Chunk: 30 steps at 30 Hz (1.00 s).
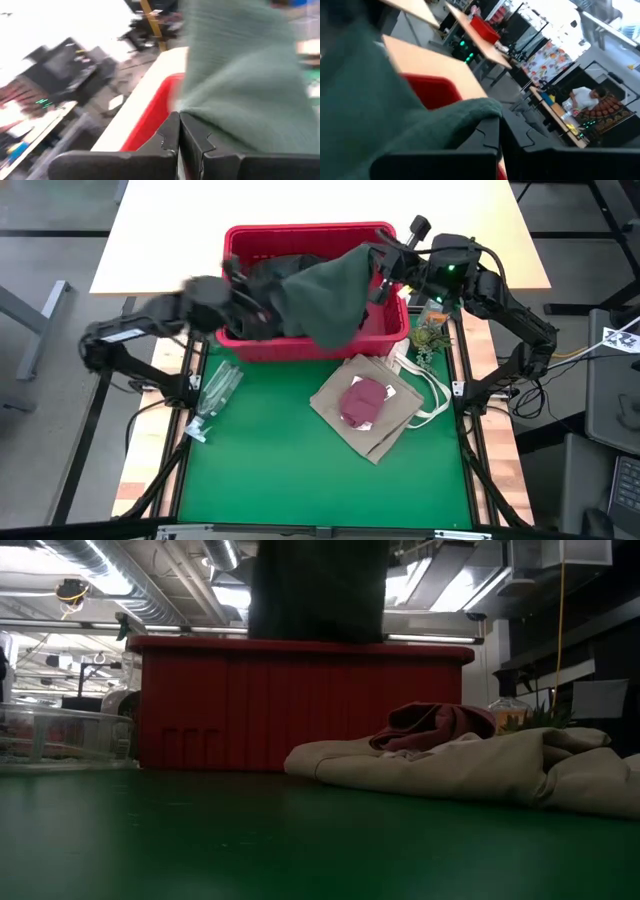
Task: Fold laundry
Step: Fold the green polo shirt
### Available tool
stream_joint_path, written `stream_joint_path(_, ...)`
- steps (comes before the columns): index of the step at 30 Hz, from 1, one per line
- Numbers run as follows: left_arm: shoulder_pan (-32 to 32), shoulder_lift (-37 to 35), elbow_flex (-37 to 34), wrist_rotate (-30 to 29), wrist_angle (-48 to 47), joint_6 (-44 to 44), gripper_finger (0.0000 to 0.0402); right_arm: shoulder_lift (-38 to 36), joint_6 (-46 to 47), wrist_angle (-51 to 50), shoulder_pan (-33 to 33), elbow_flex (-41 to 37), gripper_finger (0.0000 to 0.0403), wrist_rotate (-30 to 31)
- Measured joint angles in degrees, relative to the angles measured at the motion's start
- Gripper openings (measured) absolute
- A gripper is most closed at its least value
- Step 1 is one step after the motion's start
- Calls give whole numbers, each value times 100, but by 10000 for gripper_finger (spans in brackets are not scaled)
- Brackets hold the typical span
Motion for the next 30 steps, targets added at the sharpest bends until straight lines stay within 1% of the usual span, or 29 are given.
stream_joint_path(2, 75, -282, 0, -276, -4, 14, 0, 0, 97, -223, 126, 0, 1, 17)
stream_joint_path(4, 173, -523, 0, -410, 0, 31, 0, -5, 121, -422, 266, 0, 1, 11)
stream_joint_path(10, 565, -994, 2, -390, -2, 32, 0, -39, 200, -854, 1027, 0, 1, -5)
stream_joint_path(12, 677, -1052, 2, -266, -38, 31, 0, -39, 368, -949, 1283, 0, 1, -55)
stream_joint_path(15, 838, -1057, 9, 41, -279, 14, 0, -39, 681, -1267, 1611, 0, 1, -355)
stream_joint_path(19, 973, -978, 9, 249, -903, -148, 0, -37, 1194, -1779, 1938, 0, 1, -732)
stream_joint_path(22, 1033, -806, 9, 348, -1230, -414, 0, -7, 1403, -1951, 2048, -11, 1, -760)
stream_joint_path(26, 1039, -541, 9, 380, -1227, -549, 3, 114, 1489, -2059, 2030, -24, 1, -761)
stream_joint_path(30, 1039, -291, 9, 376, -1200, -611, 33, 235, 1476, -2097, 2027, -25, 1, -759)
